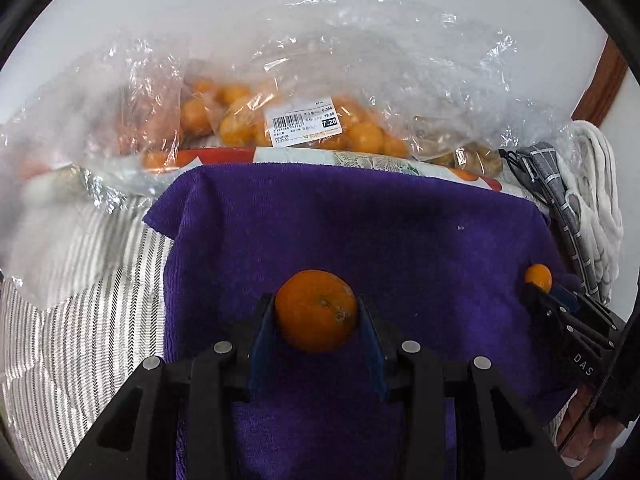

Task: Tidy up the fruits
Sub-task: 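Open the right tool and the left tool, releasing oranges onto the towel, then grasp another orange with the right tool while the left tool grasps a large orange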

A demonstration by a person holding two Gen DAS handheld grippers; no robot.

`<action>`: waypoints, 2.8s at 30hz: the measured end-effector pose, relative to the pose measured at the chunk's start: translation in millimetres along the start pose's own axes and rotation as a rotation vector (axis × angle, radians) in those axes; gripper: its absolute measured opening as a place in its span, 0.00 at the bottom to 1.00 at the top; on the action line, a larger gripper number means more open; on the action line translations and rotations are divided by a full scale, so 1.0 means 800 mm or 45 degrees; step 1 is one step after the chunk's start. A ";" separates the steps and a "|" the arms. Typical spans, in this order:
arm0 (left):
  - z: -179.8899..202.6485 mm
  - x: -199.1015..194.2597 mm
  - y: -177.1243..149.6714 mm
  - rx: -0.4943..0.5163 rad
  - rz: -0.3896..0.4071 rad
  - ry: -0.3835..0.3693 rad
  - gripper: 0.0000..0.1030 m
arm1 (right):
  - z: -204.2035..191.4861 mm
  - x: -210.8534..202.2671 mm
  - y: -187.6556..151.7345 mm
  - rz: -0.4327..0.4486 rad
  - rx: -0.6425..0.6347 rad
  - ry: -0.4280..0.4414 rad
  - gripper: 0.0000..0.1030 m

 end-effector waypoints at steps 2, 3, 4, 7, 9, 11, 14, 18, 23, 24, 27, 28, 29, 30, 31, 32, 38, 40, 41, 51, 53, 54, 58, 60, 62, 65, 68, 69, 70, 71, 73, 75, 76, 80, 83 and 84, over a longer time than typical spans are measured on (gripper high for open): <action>0.000 -0.001 0.000 0.007 -0.001 -0.005 0.38 | -0.003 0.001 -0.001 -0.003 -0.010 -0.002 0.32; 0.000 -0.001 -0.001 0.002 -0.003 -0.011 0.38 | -0.004 0.002 -0.002 -0.003 -0.017 -0.009 0.32; 0.000 -0.001 -0.001 -0.002 -0.008 -0.016 0.38 | -0.005 0.003 -0.002 -0.004 -0.026 -0.015 0.32; 0.000 -0.001 -0.001 0.000 -0.009 -0.018 0.38 | -0.007 0.003 -0.004 0.000 -0.051 -0.032 0.32; 0.001 0.000 0.000 -0.003 -0.012 -0.016 0.38 | -0.008 0.004 -0.004 0.005 -0.058 -0.034 0.32; -0.001 0.001 0.001 -0.004 -0.014 -0.001 0.38 | -0.010 0.005 -0.005 0.010 -0.063 -0.036 0.32; -0.004 -0.001 0.003 0.006 -0.015 0.034 0.38 | -0.011 0.005 -0.004 0.008 -0.054 -0.019 0.35; -0.003 -0.013 0.011 0.016 0.015 0.061 0.49 | -0.013 0.000 -0.002 0.010 -0.025 0.019 0.48; 0.004 -0.032 0.021 0.034 0.044 0.086 0.52 | -0.026 -0.021 0.004 -0.001 -0.010 0.096 0.63; 0.006 -0.040 0.025 0.044 0.057 0.091 0.52 | -0.030 -0.027 0.008 0.009 -0.004 0.112 0.63; 0.017 -0.067 0.037 0.066 0.117 0.082 0.52 | -0.034 -0.053 0.023 0.072 0.040 0.134 0.63; 0.022 -0.078 0.041 0.076 0.138 0.066 0.52 | -0.033 -0.062 0.025 0.081 0.042 0.125 0.63; 0.027 -0.090 0.044 0.085 0.160 0.043 0.52 | -0.031 -0.072 0.028 0.095 0.037 0.101 0.63; 0.032 -0.102 0.048 0.091 0.185 0.024 0.52 | -0.027 -0.082 0.030 0.122 0.033 0.063 0.63; 0.037 -0.114 0.051 0.092 0.206 0.012 0.52 | -0.021 -0.096 0.030 0.156 0.031 0.018 0.63; 0.041 -0.126 0.053 0.088 0.216 -0.001 0.52 | -0.018 -0.108 0.028 0.165 0.019 -0.004 0.63; 0.068 -0.195 0.049 0.103 0.276 -0.083 0.52 | -0.017 -0.157 -0.013 0.127 -0.039 -0.030 0.62; 0.070 -0.214 0.036 0.082 0.298 -0.113 0.52 | -0.019 -0.176 -0.026 0.139 -0.026 -0.015 0.62; 0.068 -0.221 0.028 0.077 0.302 -0.106 0.52 | -0.021 -0.185 -0.034 0.147 -0.017 -0.004 0.62; 0.024 -0.255 -0.066 0.077 0.251 0.000 0.52 | -0.057 -0.225 -0.092 0.140 -0.075 0.043 0.62; 0.006 -0.258 -0.089 0.060 0.234 0.027 0.52 | -0.062 -0.228 -0.100 0.151 -0.078 0.052 0.62; -0.001 -0.259 -0.098 0.052 0.229 0.041 0.52 | -0.065 -0.229 -0.105 0.153 -0.072 0.064 0.62; -0.045 -0.257 -0.141 -0.016 0.199 0.116 0.52 | -0.080 -0.231 -0.125 0.133 -0.065 0.110 0.55; -0.064 -0.251 -0.163 -0.058 0.168 0.135 0.52 | -0.088 -0.231 -0.135 0.125 -0.077 0.126 0.55; -0.074 -0.247 -0.181 -0.094 0.139 0.133 0.52 | -0.098 -0.230 -0.143 0.111 -0.073 0.164 0.55; -0.082 -0.243 -0.199 -0.120 0.120 0.135 0.52 | -0.112 -0.224 -0.159 0.066 -0.090 0.202 0.55; -0.083 -0.242 -0.208 -0.099 0.126 0.143 0.52 | -0.119 -0.215 -0.173 0.038 -0.119 0.203 0.55; -0.083 -0.241 -0.209 -0.091 0.130 0.145 0.52 | -0.121 -0.212 -0.177 0.035 -0.125 0.198 0.55; -0.082 -0.240 -0.211 -0.086 0.134 0.144 0.52 | -0.121 -0.208 -0.181 0.028 -0.128 0.195 0.55; -0.079 -0.239 -0.212 -0.086 0.137 0.136 0.52 | -0.121 -0.204 -0.183 0.021 -0.127 0.194 0.55; -0.073 -0.236 -0.211 -0.088 0.134 0.115 0.52 | -0.122 -0.197 -0.188 0.003 -0.117 0.208 0.55; -0.066 -0.234 -0.209 -0.090 0.132 0.090 0.52 | -0.122 -0.191 -0.191 -0.011 -0.123 0.211 0.49; -0.061 -0.232 -0.206 -0.087 0.132 0.074 0.52 | -0.122 -0.189 -0.193 -0.016 -0.130 0.209 0.43; -0.047 -0.223 -0.190 -0.067 0.150 0.068 0.52 | -0.123 -0.192 -0.190 0.023 -0.160 0.204 0.35; -0.036 -0.208 -0.177 -0.070 0.150 0.048 0.51 | -0.115 -0.200 -0.185 0.066 -0.188 0.177 0.35; -0.033 -0.200 -0.173 -0.062 0.143 0.047 0.51 | -0.110 -0.201 -0.182 0.078 -0.186 0.166 0.35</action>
Point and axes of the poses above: each gripper's, at about its wrist camera, not at the fingertips, and x roughly the way its jaws point, z to its right, y to its top, the point moved 10 cm from there along x, roughly the way its jaws point, and after that the axes turned 10 degrees about z, right-handed, at the moved point
